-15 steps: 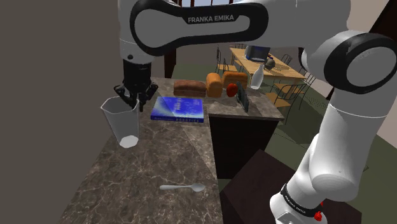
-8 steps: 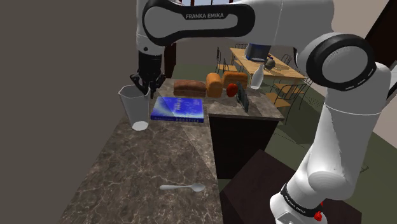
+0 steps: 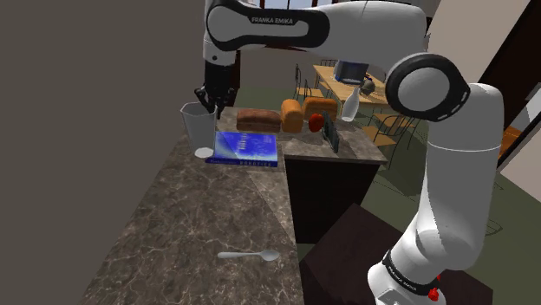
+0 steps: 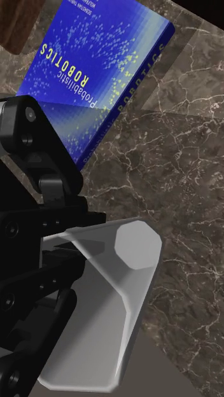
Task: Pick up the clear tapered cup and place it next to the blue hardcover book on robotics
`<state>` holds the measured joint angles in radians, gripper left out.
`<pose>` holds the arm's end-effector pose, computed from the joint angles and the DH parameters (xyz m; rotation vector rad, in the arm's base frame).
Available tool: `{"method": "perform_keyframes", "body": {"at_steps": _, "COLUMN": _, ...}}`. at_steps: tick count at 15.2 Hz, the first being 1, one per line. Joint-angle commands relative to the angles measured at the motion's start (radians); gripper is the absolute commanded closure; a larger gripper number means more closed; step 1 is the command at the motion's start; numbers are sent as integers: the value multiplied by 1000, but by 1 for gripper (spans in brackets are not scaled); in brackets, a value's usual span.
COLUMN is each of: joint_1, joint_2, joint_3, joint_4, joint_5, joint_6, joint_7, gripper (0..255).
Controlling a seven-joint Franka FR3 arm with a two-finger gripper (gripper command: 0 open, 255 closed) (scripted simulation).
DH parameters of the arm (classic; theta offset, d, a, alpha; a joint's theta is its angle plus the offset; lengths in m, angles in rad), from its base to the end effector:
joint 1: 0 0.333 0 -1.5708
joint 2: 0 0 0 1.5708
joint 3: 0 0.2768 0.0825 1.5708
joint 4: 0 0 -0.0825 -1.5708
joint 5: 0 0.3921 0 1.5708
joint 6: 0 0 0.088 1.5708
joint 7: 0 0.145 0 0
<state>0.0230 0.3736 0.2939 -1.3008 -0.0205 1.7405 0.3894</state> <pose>0.6473 0.1804 0.4721 -3.0297 0.1415 -0.0718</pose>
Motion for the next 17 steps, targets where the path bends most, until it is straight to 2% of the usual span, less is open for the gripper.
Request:
{"method": "perform_keyframes", "body": {"at_steps": 1, "joint_1": -11, "joint_2": 64, "joint_3": -12, "joint_4": 104, "joint_5": -10, "joint_6": -42, "joint_7": -30, "gripper": 255}}
{"method": "perform_keyframes", "body": {"at_steps": 5, "joint_1": -35, "joint_2": 183, "joint_3": -33, "joint_4": 295, "joint_5": -24, "joint_6": -119, "joint_7": -91, "gripper": 255}}
{"method": "perform_keyframes", "body": {"at_steps": 17, "joint_1": -57, "joint_2": 141, "joint_3": -33, "joint_4": 63, "joint_5": -14, "joint_6": 69, "joint_7": -101, "gripper": 255}}
